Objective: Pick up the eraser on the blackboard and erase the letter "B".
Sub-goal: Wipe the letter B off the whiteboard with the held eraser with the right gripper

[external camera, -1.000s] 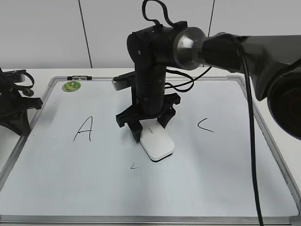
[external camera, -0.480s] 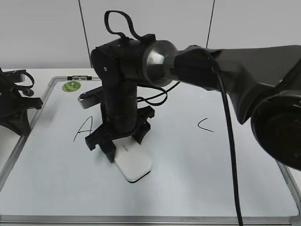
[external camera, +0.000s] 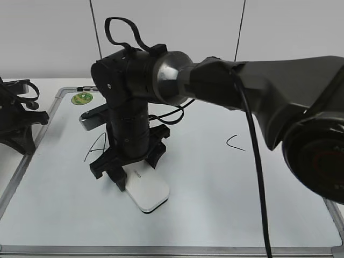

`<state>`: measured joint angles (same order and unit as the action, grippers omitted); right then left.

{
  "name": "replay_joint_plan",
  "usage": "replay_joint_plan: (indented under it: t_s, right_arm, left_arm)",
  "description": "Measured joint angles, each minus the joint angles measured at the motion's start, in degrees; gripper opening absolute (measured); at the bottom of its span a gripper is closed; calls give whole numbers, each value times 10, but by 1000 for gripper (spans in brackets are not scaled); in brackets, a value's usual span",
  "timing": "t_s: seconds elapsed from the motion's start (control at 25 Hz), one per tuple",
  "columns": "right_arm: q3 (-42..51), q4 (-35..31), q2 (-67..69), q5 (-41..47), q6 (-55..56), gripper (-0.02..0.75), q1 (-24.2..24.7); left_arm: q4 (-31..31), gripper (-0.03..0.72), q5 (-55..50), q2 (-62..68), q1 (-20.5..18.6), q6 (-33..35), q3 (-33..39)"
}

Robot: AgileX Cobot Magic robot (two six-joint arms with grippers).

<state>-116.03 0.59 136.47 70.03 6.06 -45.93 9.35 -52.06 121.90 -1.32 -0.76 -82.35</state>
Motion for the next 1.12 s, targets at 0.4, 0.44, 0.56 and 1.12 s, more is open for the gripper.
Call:
replay_joint_plan:
  t_s: [0.4, 0.44, 0.56, 1.12]
  right_arm:
    - [0, 6, 0, 0, 0, 533, 55]
    - [0, 7, 0, 0, 0, 533, 60]
    - [0, 13, 0, 0, 0, 533, 77]
    - [-1, 58, -34, 0, 19, 533, 132]
  left_arm:
    - [3, 53, 0, 0, 0, 0, 0]
    - [5, 53, 0, 0, 0, 0, 0]
    - [5, 53, 0, 0, 0, 0, 0]
    - [7, 53, 1, 1, 0, 0, 0]
